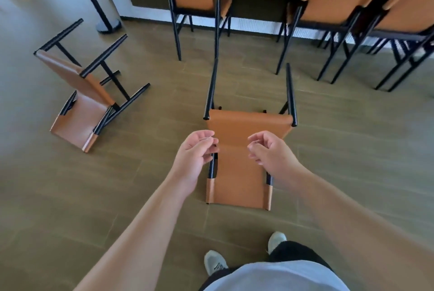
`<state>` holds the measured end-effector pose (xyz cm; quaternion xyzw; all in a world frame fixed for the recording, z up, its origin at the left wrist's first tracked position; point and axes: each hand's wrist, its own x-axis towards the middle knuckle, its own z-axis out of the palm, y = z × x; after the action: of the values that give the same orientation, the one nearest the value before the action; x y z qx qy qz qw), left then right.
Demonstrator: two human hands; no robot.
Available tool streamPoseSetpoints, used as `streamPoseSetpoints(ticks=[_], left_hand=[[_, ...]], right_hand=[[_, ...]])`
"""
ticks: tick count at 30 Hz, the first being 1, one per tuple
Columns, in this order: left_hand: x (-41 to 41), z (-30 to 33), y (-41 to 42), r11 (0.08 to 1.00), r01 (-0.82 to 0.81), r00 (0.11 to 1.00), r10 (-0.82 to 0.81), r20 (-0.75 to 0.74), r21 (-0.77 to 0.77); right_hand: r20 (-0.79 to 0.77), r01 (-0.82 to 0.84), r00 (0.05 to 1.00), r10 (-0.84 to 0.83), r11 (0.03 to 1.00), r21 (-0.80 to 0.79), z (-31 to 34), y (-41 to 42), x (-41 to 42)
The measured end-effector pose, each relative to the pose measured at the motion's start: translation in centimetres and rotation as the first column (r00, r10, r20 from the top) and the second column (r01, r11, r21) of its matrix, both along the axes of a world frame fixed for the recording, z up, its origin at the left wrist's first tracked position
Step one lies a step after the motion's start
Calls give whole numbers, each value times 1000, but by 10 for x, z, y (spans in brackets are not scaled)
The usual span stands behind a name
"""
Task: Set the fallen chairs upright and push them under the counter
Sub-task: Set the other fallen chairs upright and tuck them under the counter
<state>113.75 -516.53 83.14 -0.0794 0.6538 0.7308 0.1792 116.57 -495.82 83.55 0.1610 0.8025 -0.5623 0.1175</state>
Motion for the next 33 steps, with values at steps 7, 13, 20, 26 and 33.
streamPoseSetpoints(ticks=[7, 13, 20, 26, 33], left_hand=[[-7, -13, 82, 988, 145, 989, -143, 45, -43], [-16, -20, 138, 981, 143, 987, -131, 94, -132], [-20, -45, 171, 975, 76, 989, -47, 140, -207], [-34, -76, 180, 966, 142, 977, -101, 190, -215], [-73, -137, 183, 945, 292, 933, -247, 262, -150]], right_hand=[[78, 110, 991, -108, 994, -24, -17, 65, 19], [105, 133, 987, -123, 987, -92, -37, 120, 10], [177, 108, 982, -72, 973, -205, -65, 162, -16], [204, 178, 970, -132, 957, -231, -83, 170, -30], [239, 293, 940, -244, 935, -200, -123, 161, -35]])
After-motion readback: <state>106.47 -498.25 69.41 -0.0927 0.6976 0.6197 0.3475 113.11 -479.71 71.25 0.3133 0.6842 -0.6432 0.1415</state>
